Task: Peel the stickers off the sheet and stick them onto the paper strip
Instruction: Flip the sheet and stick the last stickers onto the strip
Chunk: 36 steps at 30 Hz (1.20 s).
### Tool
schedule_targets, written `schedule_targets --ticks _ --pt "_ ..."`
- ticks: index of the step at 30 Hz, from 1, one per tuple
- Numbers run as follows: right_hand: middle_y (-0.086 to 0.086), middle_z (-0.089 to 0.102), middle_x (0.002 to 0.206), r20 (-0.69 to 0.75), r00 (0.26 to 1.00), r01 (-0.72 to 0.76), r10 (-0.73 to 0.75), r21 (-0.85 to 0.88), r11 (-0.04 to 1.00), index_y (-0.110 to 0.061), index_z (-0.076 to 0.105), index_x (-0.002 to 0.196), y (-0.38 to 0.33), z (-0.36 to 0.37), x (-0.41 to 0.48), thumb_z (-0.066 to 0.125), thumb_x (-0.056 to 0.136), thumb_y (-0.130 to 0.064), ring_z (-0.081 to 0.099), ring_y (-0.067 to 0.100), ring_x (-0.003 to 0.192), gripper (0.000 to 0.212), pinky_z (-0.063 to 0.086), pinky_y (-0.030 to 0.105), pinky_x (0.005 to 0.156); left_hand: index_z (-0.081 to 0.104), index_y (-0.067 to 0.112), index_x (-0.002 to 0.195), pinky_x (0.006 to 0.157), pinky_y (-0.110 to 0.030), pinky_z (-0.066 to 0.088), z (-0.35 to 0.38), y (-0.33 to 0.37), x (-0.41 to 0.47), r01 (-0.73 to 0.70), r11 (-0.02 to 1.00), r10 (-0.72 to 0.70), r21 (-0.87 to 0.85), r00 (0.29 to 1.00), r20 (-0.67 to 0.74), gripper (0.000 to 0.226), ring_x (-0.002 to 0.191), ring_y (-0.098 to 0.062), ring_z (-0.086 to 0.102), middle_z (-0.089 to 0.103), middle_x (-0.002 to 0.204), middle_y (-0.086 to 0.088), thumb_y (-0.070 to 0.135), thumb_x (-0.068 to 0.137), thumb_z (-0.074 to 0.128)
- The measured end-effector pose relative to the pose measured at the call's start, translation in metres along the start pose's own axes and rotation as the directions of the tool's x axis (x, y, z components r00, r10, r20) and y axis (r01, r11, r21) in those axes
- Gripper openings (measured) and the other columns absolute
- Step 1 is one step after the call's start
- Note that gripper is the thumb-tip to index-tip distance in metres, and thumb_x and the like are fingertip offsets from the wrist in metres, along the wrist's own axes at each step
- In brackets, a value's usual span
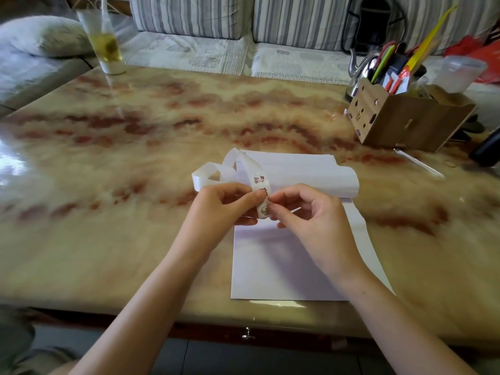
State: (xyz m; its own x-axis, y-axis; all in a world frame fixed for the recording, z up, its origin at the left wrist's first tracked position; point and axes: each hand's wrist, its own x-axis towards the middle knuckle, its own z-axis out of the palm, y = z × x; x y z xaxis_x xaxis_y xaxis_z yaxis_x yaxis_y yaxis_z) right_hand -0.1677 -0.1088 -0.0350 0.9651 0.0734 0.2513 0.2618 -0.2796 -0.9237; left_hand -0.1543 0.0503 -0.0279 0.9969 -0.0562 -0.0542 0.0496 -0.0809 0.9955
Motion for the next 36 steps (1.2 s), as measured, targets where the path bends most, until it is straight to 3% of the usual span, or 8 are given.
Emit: schedule_targets --ticks 11,18,23,31,36 --pt "-0.006 0.072 0.076 -0.008 1.0 0.028 -0.028 -0.025 0.999 -0.015 0.072 0.088 0.001 0.0011 -0.0011 0.071 0.083 -0.011 0.069 0.011 0.072 0.007 0.055 0.018 0.072 0.074 0.01 0.081 0.075 -0.026 0.06 -0.0026 0.0007 -0.0009 0.053 0.998 -0.054 0.015 0.998 0.027 0.02 0.072 -0.012 0.071 0.075 0.078 -0.006 0.024 0.09 0.064" --pt "-0.007 0.07 0.082 0.004 0.988 0.153 -0.155 -0.192 0.97 -0.013 0.072 0.087 0.0047 0.0019 -0.0002 0.071 0.083 -0.008 0.065 0.009 0.076 0.006 0.053 0.019 0.07 0.075 0.01 0.082 0.068 -0.022 0.059 -0.0023 -0.0011 -0.0027 0.048 0.999 -0.048 0.019 0.999 0.014 0.017 0.07 -0.012 0.071 0.075 0.077 -0.005 0.022 0.09 0.065" --pt "-0.007 0.061 0.084 0.013 0.971 0.229 -0.238 -0.329 0.916 -0.017 0.069 0.084 0.0066 0.0037 -0.0007 0.073 0.083 -0.013 0.06 0.014 0.072 0.006 0.052 0.028 0.064 0.075 0.009 0.082 0.064 -0.021 0.058 -0.0034 -0.0026 -0.0028 0.044 0.998 -0.045 0.04 0.999 0.013 0.017 0.068 -0.011 0.071 0.075 0.074 -0.003 0.021 0.089 0.065" --pt "-0.012 0.06 0.079 -0.003 0.99 0.131 -0.138 -0.309 0.942 -0.02 0.068 0.081 0.008 0.0048 -0.0032 0.072 0.082 -0.015 0.05 0.013 0.064 0.007 0.043 0.024 0.061 0.074 0.007 0.085 0.063 -0.021 0.058 -0.0024 -0.0037 -0.0048 0.028 0.998 -0.03 0.064 0.999 0.02 0.016 0.067 -0.01 0.07 0.075 0.075 -0.003 0.021 0.089 0.066" --pt "-0.012 0.058 0.083 0.063 0.986 0.165 -0.153 -0.378 0.911 -0.019 0.066 0.084 0.0046 0.0039 -0.0087 0.069 0.086 -0.021 0.05 0.011 0.073 0.004 0.042 0.018 0.065 0.074 0.008 0.081 0.06 -0.02 0.057 -0.0031 -0.0055 -0.0034 0.036 0.994 -0.037 0.101 0.999 0.01 0.016 0.064 -0.008 0.069 0.072 0.07 -0.003 0.021 0.088 0.067"
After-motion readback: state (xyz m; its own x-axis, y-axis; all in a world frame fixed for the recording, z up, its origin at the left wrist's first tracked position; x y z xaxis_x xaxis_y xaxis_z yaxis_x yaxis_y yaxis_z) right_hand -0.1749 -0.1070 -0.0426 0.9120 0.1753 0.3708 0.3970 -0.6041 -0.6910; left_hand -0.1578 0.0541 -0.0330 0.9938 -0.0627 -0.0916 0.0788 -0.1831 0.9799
